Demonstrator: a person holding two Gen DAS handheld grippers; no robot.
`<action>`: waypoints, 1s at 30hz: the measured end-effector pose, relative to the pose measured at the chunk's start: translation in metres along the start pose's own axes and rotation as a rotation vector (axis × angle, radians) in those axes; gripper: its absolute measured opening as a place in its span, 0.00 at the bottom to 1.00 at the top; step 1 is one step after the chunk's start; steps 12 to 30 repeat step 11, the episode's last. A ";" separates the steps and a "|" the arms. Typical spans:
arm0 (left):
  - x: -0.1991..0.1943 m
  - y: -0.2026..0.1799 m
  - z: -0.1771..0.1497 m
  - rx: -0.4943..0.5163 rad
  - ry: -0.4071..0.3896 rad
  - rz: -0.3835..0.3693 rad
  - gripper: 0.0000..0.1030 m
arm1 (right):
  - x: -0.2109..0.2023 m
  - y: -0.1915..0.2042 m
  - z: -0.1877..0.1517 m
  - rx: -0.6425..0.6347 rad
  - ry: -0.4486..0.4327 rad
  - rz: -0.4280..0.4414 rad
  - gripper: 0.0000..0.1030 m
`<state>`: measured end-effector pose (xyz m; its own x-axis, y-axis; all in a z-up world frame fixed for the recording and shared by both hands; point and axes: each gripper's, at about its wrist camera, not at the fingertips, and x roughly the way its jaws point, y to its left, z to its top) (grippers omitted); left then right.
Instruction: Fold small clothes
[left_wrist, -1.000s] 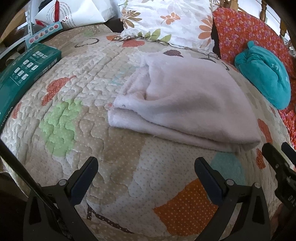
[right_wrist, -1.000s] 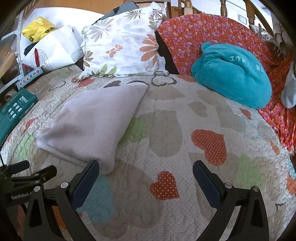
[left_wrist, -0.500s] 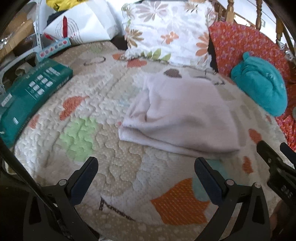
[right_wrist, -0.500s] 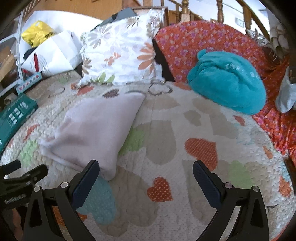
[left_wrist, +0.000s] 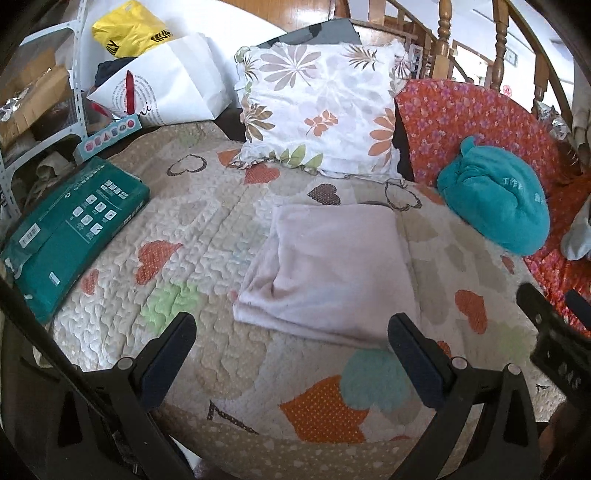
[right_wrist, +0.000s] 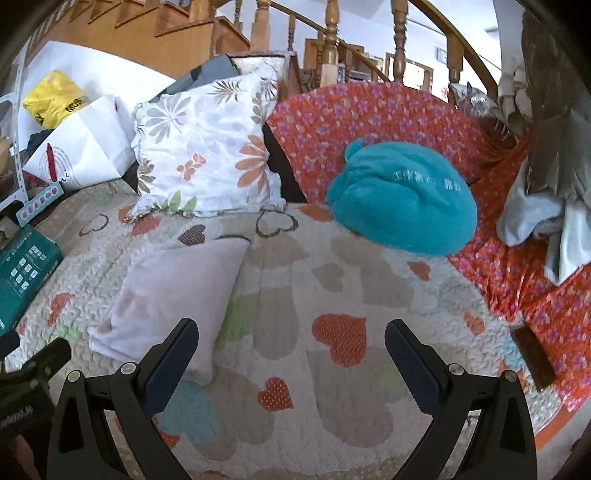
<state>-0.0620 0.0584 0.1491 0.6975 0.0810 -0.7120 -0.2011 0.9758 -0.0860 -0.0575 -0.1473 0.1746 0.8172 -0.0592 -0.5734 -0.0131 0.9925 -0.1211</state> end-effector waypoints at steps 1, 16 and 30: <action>0.007 0.000 0.004 0.004 0.014 0.013 1.00 | 0.002 0.002 -0.001 -0.008 0.002 0.001 1.00; 0.070 0.008 0.017 -0.057 0.158 -0.008 1.00 | 0.054 0.002 -0.005 -0.058 0.120 0.017 1.00; 0.070 0.008 0.017 -0.057 0.158 -0.008 1.00 | 0.054 0.002 -0.005 -0.058 0.120 0.017 1.00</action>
